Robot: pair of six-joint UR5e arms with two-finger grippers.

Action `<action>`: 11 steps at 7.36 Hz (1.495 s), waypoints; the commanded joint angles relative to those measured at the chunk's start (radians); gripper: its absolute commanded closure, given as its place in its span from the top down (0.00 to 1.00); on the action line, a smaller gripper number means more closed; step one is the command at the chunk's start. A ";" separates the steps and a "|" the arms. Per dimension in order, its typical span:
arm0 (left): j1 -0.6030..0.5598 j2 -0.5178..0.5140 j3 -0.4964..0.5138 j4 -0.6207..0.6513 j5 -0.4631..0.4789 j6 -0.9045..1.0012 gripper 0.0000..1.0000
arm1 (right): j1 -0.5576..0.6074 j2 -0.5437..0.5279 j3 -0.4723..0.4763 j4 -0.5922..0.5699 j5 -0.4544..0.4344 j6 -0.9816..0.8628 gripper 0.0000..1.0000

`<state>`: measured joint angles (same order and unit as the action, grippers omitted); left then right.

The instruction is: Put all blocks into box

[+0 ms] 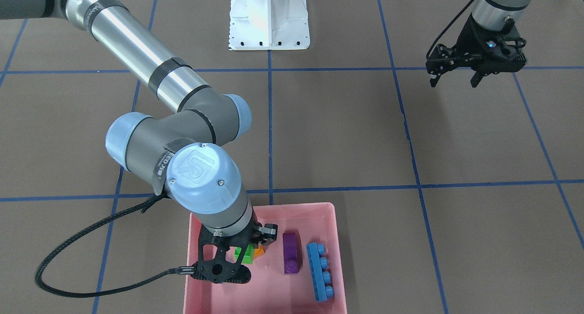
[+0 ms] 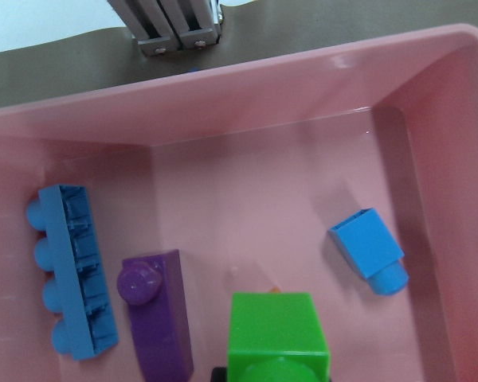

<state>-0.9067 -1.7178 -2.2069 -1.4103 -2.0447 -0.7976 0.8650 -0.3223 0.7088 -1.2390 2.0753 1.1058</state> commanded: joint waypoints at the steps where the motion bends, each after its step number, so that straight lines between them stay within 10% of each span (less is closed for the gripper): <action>1: 0.009 0.003 -0.002 0.001 0.000 -0.002 1.00 | -0.006 0.011 0.030 -0.002 -0.011 0.016 1.00; 3: 0.008 0.052 -0.017 -0.025 -0.044 0.050 1.00 | 0.034 -0.218 0.516 -0.332 0.035 -0.023 1.00; 6: -0.104 0.109 0.012 -0.026 -0.115 0.294 1.00 | 0.182 -0.843 1.125 -0.389 0.127 -0.275 1.00; 11: -0.503 0.113 0.330 -0.027 -0.298 0.837 1.00 | 0.620 -1.342 1.144 -0.390 0.308 -1.052 1.00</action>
<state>-1.3262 -1.6049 -1.9527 -1.4385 -2.3311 -0.0737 1.4007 -1.5783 1.8701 -1.6294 2.3585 0.2217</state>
